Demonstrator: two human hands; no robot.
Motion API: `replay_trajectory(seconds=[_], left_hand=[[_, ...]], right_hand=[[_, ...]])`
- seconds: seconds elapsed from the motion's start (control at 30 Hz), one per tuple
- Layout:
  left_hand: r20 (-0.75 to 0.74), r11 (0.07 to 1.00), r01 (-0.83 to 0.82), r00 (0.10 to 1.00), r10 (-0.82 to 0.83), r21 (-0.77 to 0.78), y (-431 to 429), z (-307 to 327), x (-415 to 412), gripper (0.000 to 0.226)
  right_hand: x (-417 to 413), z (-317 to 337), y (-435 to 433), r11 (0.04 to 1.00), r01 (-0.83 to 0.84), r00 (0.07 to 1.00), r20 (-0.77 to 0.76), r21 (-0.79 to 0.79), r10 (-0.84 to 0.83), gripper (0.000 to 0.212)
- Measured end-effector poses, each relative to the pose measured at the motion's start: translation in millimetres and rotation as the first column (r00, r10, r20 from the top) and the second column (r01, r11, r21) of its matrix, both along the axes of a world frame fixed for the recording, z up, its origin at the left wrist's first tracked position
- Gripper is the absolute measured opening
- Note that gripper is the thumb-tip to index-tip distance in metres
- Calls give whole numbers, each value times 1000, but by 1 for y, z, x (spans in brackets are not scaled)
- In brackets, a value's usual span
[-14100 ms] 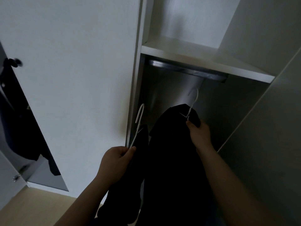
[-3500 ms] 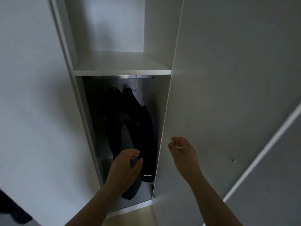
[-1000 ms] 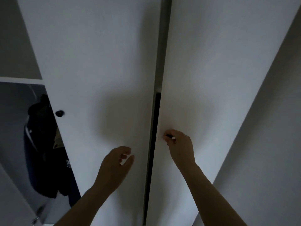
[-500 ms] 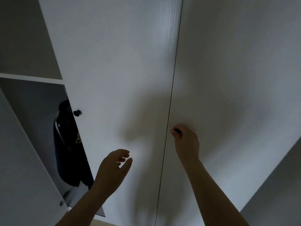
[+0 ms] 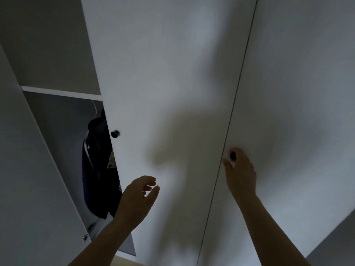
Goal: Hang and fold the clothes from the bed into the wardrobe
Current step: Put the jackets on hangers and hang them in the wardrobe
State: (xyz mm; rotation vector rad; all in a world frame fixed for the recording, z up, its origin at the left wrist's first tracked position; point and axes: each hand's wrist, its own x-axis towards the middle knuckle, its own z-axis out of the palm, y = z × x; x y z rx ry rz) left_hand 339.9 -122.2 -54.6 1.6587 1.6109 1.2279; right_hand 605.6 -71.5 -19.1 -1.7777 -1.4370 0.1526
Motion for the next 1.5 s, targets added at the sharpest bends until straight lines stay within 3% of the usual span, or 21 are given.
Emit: replay_trajectory(seconds=[0.07,0.13,0.6,0.7,0.8,0.97,1.07,1.3,1.5], left_hand=[[14,1000,15,1000,-15,3,2,2,-15,16],[10,999,32,999,-32,1,5,2,-35,15],[-26,987,147,989,-146,68,49,20,-182,24],[-7,984,159,987,-159,81,74,32,-191,26],[39,978,139,988,-146,158,98,47,-191,10],[179,983,70,979,-101,171,151,79,-189,19],[220,973,155,957,-191,170,180,94,-191,31],[204,971,187,955,-216,151,201,98,-178,35],[227,967,205,945,-236,151,185,89,-191,33]], right_hand=[[-12,-2,-10,999,43,999,-16,-22,-44,45],[-31,-2,-19,997,74,997,-6,-35,-74,51],[-224,-10,-47,992,-128,982,-138,22,130,35],[-238,-2,-38,990,-137,978,-155,46,142,34],[-244,10,-22,984,-166,970,-166,68,175,33],[-240,36,7,972,-173,963,-178,159,201,30],[-242,44,18,966,-190,960,-172,173,220,29],[-252,69,30,963,-184,971,-116,195,209,30],[-275,119,34,926,-140,987,-30,349,160,34]])
